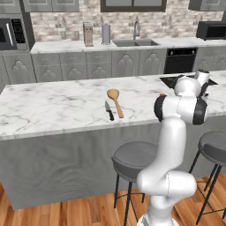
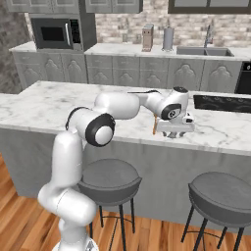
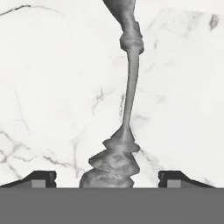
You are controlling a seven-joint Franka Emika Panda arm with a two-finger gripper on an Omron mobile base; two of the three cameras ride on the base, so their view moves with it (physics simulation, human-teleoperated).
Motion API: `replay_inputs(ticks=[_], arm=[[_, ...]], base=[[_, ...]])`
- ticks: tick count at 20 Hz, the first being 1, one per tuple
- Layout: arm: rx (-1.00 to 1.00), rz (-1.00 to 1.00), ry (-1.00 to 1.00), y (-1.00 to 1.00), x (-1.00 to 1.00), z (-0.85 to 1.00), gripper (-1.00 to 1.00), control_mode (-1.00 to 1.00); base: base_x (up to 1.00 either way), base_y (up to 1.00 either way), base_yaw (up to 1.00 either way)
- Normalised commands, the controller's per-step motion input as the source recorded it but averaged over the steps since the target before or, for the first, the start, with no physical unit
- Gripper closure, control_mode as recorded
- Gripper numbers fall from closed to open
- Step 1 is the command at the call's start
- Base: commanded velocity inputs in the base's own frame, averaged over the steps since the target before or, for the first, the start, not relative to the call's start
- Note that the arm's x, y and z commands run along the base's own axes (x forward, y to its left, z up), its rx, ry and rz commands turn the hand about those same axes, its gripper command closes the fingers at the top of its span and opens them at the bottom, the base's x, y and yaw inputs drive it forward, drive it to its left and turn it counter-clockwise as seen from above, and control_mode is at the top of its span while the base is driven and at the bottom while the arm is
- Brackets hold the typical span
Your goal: Pick up the metallic utensils from the counter and place them in the open drawer. Make sure not to pick up any wooden utensils.
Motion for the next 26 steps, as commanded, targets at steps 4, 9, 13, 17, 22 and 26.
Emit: replay_inputs(ticks=[4, 9, 13, 17, 22, 26], arm=[[-0.03, 0.0, 0.0, 0.0, 0.01, -0.4, 1.0, -1.0], [-0.01, 0.0, 0.0, 0.01, 0.0, -0.24, 1.0, -1.0], [0.0, 0.0, 0.0, 0.0, 0.0, -0.16, 1.0, -1.0], [0.0, -0.04, 0.05, -0.08, -0.32, -0.02, 1.0, -1.0], [0.01, -0.11, 0.01, -0.13, -0.87, 0.02, 1.0, -1.0], [0.02, -0.07, -0.05, 0.0, -0.93, 0.38, 1.0, -1.0]], base=[[0.0, 0.0, 0.0], [0.0, 0.0, 0.0], [0.0, 0.0, 0.0], [0.0, 0.0, 0.0], [0.0, 0.0, 0.0], [0.0, 0.0, 0.0]])
